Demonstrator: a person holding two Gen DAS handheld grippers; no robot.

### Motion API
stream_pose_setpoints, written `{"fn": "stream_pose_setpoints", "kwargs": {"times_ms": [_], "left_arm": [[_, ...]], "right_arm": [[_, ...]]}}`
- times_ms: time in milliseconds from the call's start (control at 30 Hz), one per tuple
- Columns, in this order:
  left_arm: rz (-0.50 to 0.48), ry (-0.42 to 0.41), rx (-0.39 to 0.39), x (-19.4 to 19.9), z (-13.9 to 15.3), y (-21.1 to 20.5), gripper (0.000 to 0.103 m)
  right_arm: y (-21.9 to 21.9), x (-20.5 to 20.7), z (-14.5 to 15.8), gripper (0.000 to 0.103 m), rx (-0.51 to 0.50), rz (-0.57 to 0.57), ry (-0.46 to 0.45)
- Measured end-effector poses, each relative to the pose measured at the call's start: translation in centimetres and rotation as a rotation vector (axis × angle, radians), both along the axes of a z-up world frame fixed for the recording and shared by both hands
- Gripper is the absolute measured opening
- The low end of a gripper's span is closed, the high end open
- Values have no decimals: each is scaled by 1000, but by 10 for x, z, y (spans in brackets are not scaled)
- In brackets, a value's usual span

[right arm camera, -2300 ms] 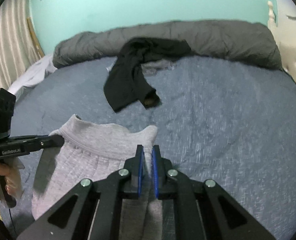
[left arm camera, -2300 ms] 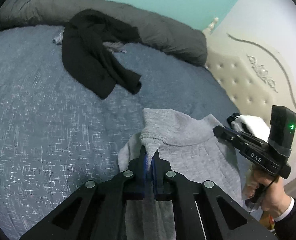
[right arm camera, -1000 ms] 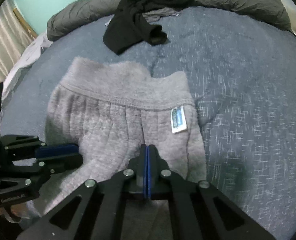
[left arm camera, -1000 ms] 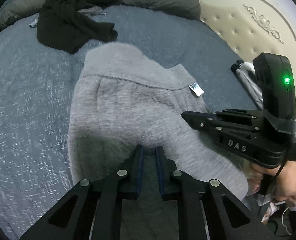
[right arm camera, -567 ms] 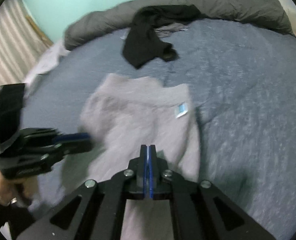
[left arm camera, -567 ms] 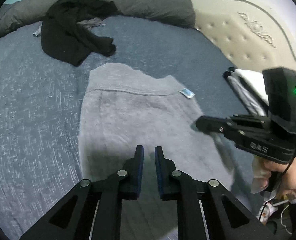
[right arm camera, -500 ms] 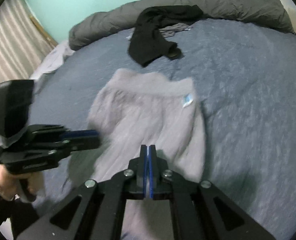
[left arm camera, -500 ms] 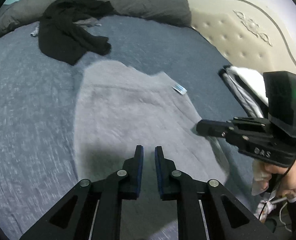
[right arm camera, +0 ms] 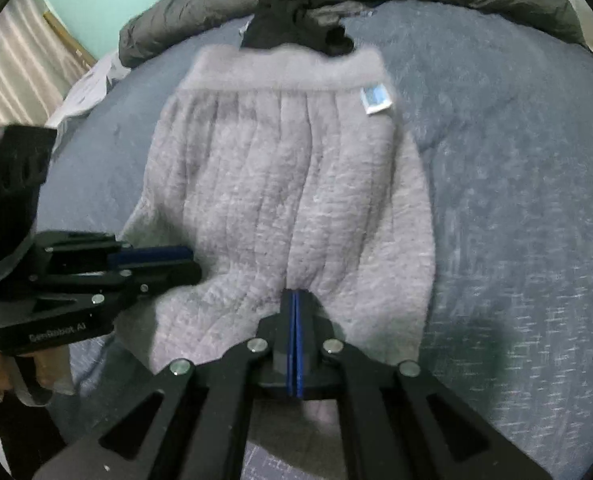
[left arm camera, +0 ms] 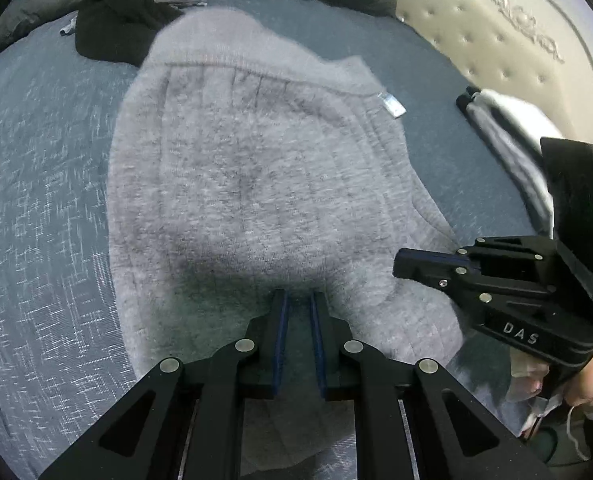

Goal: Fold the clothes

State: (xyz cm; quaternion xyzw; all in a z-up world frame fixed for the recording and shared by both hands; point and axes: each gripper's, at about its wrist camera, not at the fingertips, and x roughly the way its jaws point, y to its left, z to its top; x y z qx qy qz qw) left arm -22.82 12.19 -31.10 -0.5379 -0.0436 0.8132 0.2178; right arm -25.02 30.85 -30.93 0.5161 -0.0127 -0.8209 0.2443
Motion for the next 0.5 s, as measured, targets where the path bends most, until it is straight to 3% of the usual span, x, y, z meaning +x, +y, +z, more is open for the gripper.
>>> {"fn": "stream_pose_setpoints", "kwargs": {"times_ms": [133,233,300,433,500], "left_arm": [[24,3,7,-1,4,-12,13],[41,5,12,-2,8,-20,13],[52,8,17,-2,10,-26,13],[84,29,44,7,26,-46,15],[96,13,49,11,26,-57,25]], "right_arm": [[18,1,17,0,6,-45,39],[25,-5,-4,0,31,-61,-29],[31,-7,-13,0,-10,-80,-70],[50,-6,1,1,-114,-138,-56],[59,-8,6,3,-150,-164,-70]]}}
